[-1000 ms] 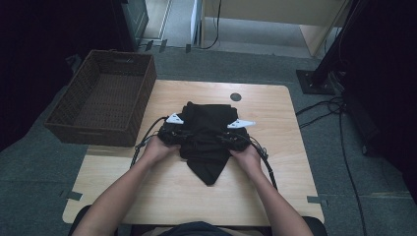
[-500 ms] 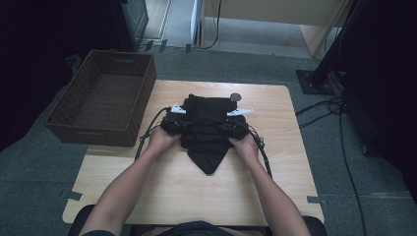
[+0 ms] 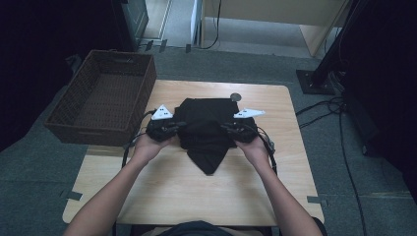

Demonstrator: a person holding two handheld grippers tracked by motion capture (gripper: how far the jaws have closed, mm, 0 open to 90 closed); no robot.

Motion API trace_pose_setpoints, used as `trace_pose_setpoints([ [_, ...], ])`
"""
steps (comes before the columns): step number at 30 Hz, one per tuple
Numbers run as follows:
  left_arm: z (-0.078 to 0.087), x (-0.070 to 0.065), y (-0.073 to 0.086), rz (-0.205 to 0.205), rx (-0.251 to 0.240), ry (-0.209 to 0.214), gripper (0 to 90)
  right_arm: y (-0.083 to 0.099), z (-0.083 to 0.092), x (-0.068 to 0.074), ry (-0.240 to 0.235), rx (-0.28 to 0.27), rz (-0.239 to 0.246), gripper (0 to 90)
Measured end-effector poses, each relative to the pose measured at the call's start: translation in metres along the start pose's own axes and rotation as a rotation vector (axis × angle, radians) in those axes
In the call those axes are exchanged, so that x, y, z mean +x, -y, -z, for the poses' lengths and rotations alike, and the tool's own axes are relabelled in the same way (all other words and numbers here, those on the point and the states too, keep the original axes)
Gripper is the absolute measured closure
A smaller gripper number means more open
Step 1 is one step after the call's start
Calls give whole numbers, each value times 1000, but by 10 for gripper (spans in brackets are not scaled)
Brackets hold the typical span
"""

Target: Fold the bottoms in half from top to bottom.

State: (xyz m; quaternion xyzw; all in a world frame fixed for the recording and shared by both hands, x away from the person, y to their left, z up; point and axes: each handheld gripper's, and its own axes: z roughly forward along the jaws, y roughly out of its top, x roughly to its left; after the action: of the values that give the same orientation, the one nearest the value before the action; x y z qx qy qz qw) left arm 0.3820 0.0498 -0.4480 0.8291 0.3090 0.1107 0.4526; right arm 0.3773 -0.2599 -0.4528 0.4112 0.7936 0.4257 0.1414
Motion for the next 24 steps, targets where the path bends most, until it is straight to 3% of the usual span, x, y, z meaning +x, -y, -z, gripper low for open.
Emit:
trace_pose_setpoints([
  [7,0,-15,25,0,75,33,882,18,14,6,-22,18,-8,739],
  [8,-1,-15,28,8,108,32,853,20,15,7,-25,14,-11,739],
  [12,5,-9,20,50,75,34,729,19,17,8,-26,-4,-14,739],
  [14,6,-6,13,50,69,21,717,16,17,9,-21,-18,-10,739],
  [18,-4,1,6,62,90,2,662,8,9,9,-25,-33,-19,734],
  [24,-23,0,15,80,141,27,627,10,-13,17,-39,-17,-21,701],
])
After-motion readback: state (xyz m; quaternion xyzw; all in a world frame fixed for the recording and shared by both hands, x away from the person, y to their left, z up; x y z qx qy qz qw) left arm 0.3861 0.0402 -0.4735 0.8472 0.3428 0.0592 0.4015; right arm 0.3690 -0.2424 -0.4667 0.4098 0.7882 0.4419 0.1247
